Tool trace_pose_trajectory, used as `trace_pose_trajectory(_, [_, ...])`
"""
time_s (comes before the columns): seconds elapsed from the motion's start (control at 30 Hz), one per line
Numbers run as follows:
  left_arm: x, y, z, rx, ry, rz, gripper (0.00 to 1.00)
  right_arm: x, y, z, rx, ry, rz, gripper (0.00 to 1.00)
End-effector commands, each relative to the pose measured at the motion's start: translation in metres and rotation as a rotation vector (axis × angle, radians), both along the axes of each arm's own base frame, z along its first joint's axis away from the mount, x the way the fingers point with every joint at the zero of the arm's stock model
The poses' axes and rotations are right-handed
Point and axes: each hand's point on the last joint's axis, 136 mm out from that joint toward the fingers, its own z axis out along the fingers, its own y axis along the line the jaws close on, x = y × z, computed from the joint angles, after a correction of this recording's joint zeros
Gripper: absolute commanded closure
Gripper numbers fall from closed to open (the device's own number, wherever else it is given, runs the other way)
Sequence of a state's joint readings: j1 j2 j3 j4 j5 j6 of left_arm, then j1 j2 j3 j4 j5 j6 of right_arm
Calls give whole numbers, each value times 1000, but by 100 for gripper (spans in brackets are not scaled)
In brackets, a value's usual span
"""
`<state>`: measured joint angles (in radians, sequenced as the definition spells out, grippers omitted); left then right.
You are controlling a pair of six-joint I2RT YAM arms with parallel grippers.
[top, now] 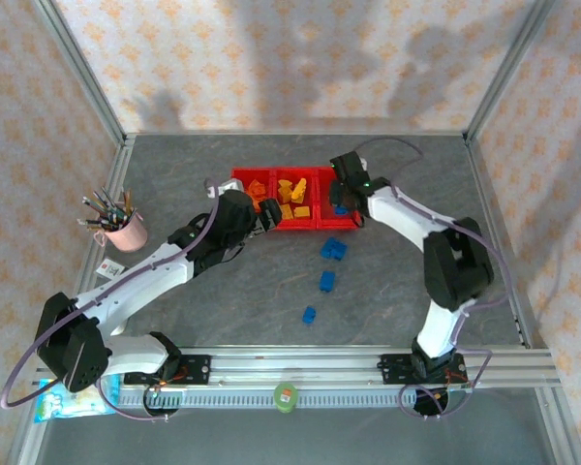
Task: Sort the legos into containers by color
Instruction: Place the lego in the container, then pick up the lego from the center of the table.
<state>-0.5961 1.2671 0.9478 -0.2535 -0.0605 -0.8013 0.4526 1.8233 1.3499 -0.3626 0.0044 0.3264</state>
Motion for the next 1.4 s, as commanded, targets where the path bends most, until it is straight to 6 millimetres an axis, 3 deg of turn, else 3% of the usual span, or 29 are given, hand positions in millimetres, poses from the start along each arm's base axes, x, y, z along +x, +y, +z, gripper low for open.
trace_pose_trajectory(0.0, [13, 5, 16, 7, -52, 15, 1, 28, -1, 7, -11, -43, -7, 69])
trace_pose_trajectory(0.13, [12, 7, 16, 15, -51, 10, 1, 38, 0, 16, -18, -60, -1, 55])
trace_pose_trajectory(0.27, [9, 11, 13, 31, -45, 9, 1, 28, -3, 29, -9, -69, 5, 49])
trace_pose_trajectory(0.47, [-3, 11, 9, 20, -23, -14, 1, -24, -11, 20, 24, -18, 10, 42])
trace_pose_trajectory(0.77, [-32, 10, -6, -9, 15, -15, 1, -113, -12, -24, 1, 87, 126, 30])
trace_pose_trajectory(0.93, [-42, 7, -12, -60, 14, 3, 1, -142, -7, -46, 18, 127, 196, 27])
trace_pose_trajectory(1.03, [-45, 5, -20, -76, 26, 5, 1, -151, 5, -57, 46, 134, 276, 26])
trace_pose_trajectory(1.1, [-46, 5, -23, -74, 35, 4, 1, -150, 1, -65, 17, 140, 264, 26])
trace_pose_trajectory(1.37, [-46, 5, -26, -59, 40, 6, 1, -122, -11, -72, -89, 118, 182, 30])
